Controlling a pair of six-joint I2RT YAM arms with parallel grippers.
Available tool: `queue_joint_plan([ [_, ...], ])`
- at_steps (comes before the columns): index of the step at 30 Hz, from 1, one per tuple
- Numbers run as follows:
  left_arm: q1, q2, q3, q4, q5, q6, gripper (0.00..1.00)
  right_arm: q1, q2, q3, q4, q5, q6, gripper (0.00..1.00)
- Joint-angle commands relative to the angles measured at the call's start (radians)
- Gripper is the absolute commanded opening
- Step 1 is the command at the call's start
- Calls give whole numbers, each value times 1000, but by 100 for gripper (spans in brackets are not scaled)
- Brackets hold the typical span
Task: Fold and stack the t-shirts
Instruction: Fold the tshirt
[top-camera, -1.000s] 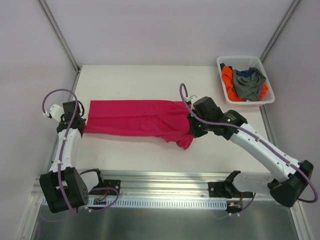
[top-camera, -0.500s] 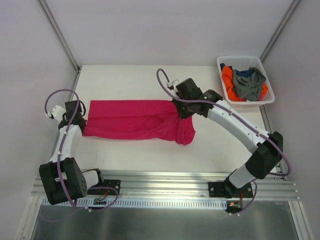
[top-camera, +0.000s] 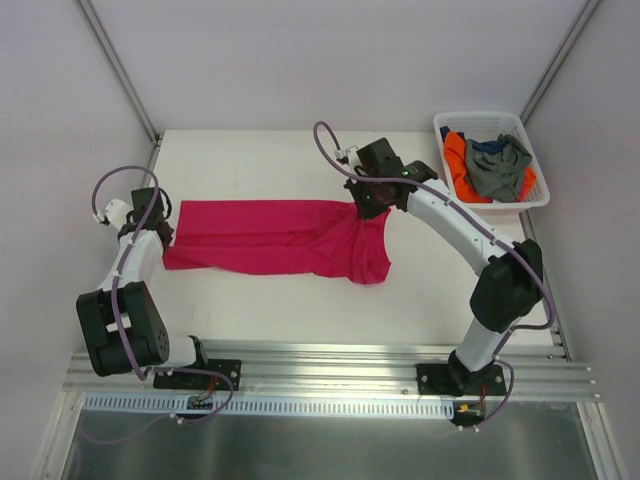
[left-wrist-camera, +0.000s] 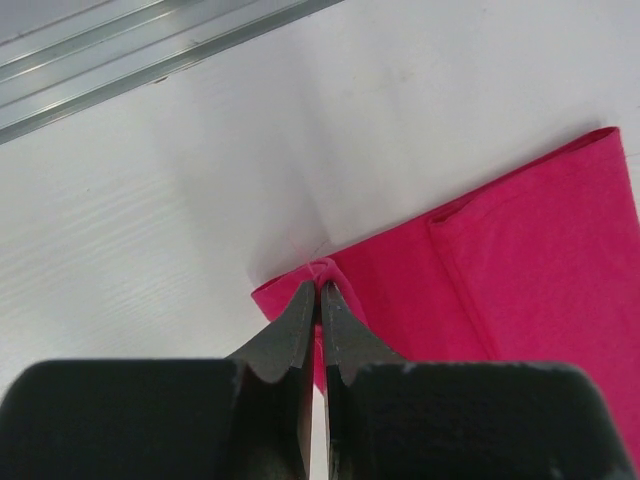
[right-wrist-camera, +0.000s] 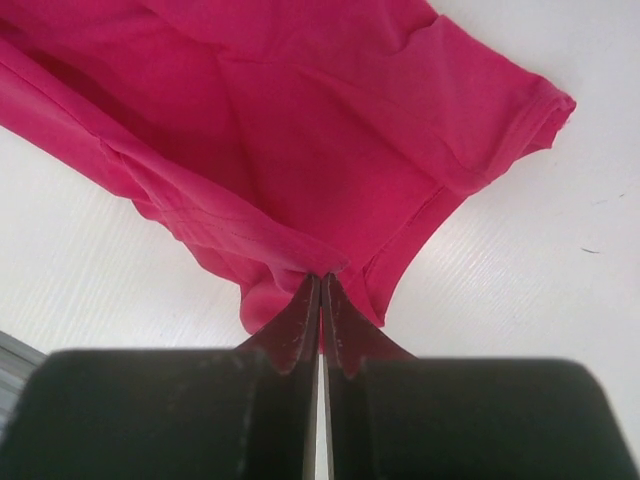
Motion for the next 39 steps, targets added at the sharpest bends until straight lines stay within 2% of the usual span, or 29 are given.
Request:
queue_joint_plan([
  [1, -4, 29, 56, 21, -42, 4, 0, -29, -6, 50, 30, -41, -34, 1],
  [16, -4, 109, 99, 25, -48, 15, 0, -84, -71, -41, 58, -44, -37, 1],
  [25, -6, 68, 73, 31, -33, 31, 0, -101, -190, -114, 67, -23, -26, 1],
  [32, -6, 4, 21, 79, 2, 100, 0, -102, -272, -180, 84, -1, -17, 1],
  [39, -10, -36, -3, 108, 7, 146, 0, -102, -246, -177, 93, 0, -31, 1],
])
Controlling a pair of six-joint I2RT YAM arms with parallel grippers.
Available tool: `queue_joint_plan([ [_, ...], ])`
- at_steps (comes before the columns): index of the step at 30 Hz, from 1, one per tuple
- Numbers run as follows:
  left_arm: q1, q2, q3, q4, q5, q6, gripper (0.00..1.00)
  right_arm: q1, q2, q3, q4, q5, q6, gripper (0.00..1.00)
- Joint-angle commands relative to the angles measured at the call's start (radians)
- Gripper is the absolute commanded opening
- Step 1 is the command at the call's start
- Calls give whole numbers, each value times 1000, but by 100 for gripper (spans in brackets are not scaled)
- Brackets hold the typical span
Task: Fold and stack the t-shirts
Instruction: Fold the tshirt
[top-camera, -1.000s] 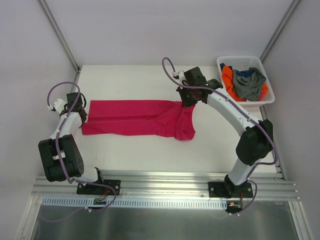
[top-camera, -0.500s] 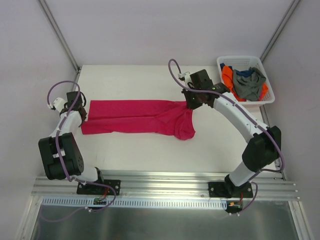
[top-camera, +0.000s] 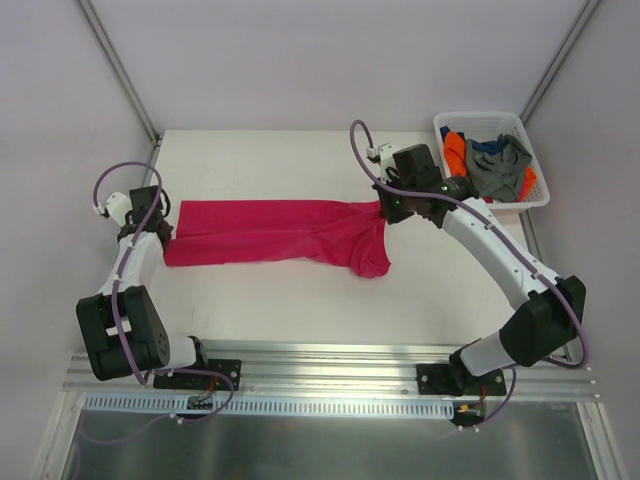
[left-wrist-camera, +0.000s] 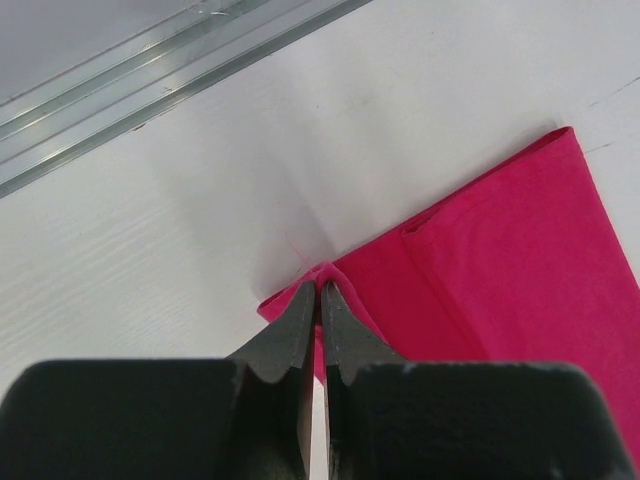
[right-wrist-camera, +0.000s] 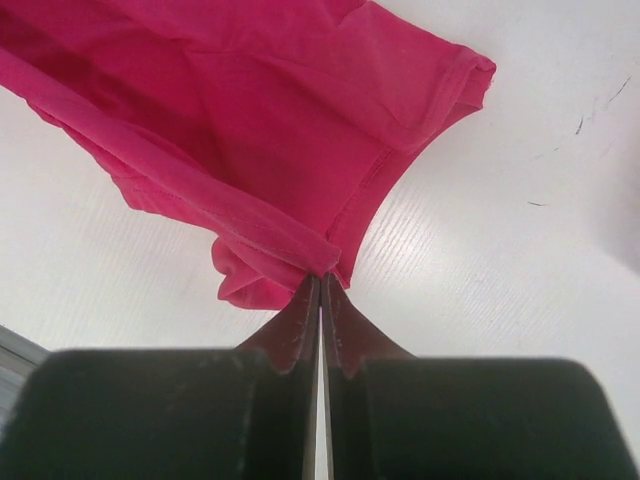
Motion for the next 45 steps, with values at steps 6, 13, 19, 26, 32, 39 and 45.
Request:
queue_joint_plan([
  [6, -14, -14, 2, 70, -1, 80, 0, -12, 34, -2, 44, 21, -27, 1],
  [13, -45, 52, 67, 92, -3, 119, 0, -14, 116, 6, 70, 1, -23, 1],
  [19, -54, 113, 104, 109, -15, 135, 0, -32, 176, 12, 93, -6, -27, 1],
  [26, -57, 164, 130, 121, -19, 145, 0, -56, 245, 47, 99, -34, -36, 1],
  [32, -65, 213, 149, 130, -24, 146, 0, -73, 304, 81, 112, -59, -38, 1],
  [39, -66, 245, 153, 136, -32, 145, 0, -76, 376, 144, 126, -60, -38, 1],
  [45, -68, 268, 167, 144, -30, 146, 0, -93, 433, 189, 115, -65, -44, 1],
])
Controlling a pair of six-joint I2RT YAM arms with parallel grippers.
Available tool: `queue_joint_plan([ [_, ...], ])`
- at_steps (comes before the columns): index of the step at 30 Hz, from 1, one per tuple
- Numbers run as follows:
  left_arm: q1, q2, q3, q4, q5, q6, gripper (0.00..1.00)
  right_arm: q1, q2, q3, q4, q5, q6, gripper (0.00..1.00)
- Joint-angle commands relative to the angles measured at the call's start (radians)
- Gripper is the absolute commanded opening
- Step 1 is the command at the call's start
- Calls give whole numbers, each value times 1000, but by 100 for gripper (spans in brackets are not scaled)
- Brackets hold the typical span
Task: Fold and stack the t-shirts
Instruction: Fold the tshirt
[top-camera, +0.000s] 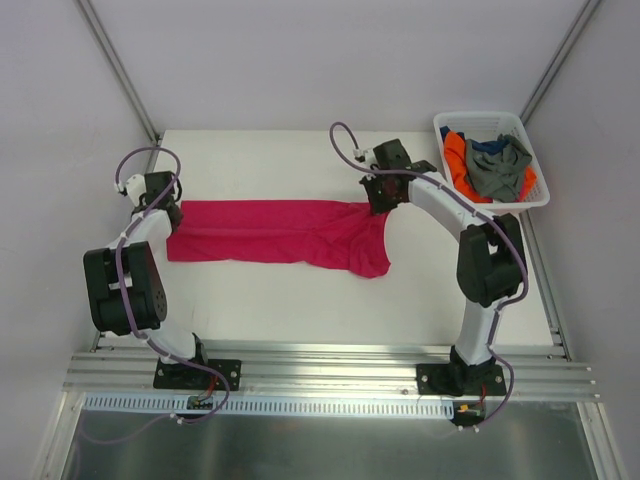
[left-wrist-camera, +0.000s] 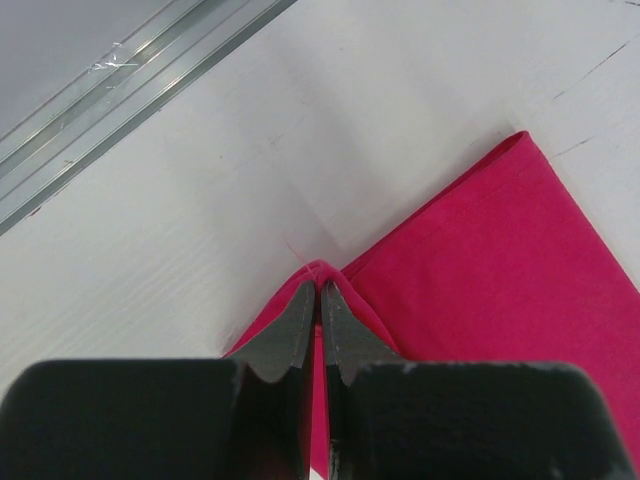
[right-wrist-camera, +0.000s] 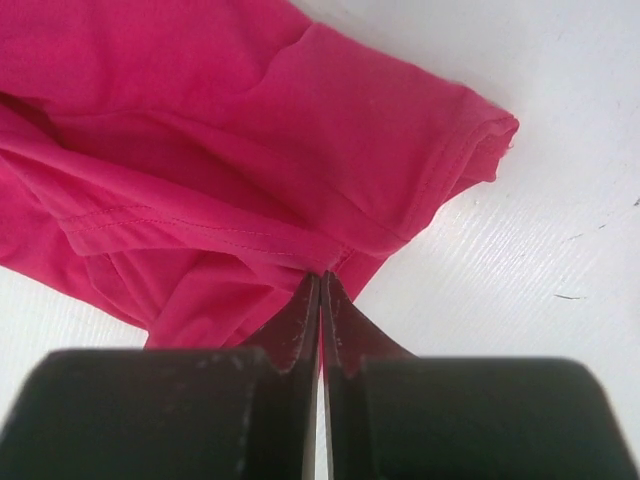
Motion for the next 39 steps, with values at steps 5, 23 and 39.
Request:
queue_joint_plan([
  [5, -16, 36, 59, 26, -27, 16, 0, -35, 29, 56, 18, -30, -15, 1],
  [23, -30, 114, 109, 37, -15, 36, 0, -63, 108, 114, 20, -49, -5, 1],
  [39, -41, 100, 144, 42, 9, 64, 57, -77, 85, 155, 18, -137, 55, 40],
])
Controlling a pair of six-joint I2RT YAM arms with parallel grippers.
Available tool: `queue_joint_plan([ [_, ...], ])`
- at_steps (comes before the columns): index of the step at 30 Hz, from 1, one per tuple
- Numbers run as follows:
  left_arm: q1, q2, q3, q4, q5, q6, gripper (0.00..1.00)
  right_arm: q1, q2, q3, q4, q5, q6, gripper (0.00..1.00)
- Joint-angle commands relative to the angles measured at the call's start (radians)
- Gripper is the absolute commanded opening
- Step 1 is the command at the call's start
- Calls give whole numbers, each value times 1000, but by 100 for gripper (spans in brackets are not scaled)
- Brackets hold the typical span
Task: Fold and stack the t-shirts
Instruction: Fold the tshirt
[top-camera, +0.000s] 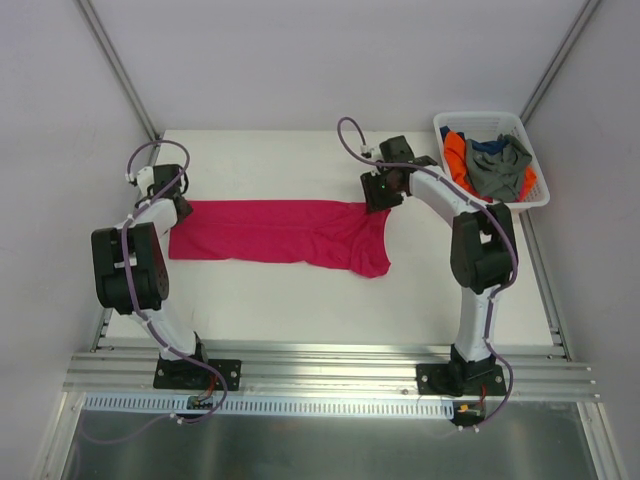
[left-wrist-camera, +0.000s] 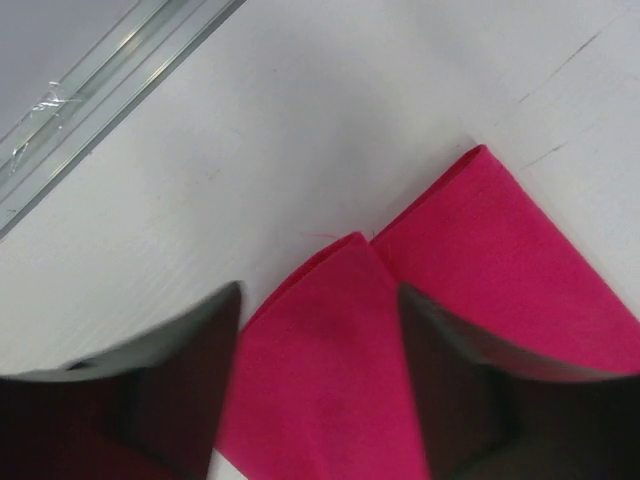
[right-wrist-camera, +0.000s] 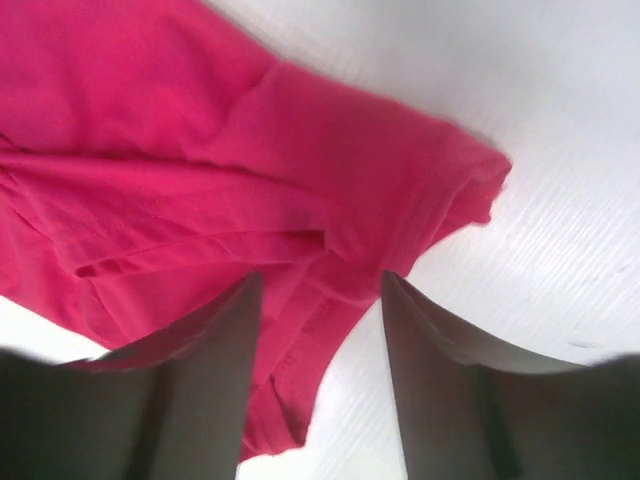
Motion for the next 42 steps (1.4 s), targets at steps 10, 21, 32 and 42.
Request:
queue_joint_plan([
  [10, -70, -353, 111, -87, 412, 134, 98, 19, -407, -142, -4, -78, 332, 87],
  [21, -735, -462, -23, -101, 323, 70, 99, -4, -975, -635, -135, 261, 630, 97],
  [32, -1033, 13, 272, -179, 5, 18, 84, -67, -1117, -567, -369, 430, 647, 97],
  [42, -1036, 176, 361, -222, -139, -113, 59, -90, -1198, -530, -438, 416, 619, 97],
])
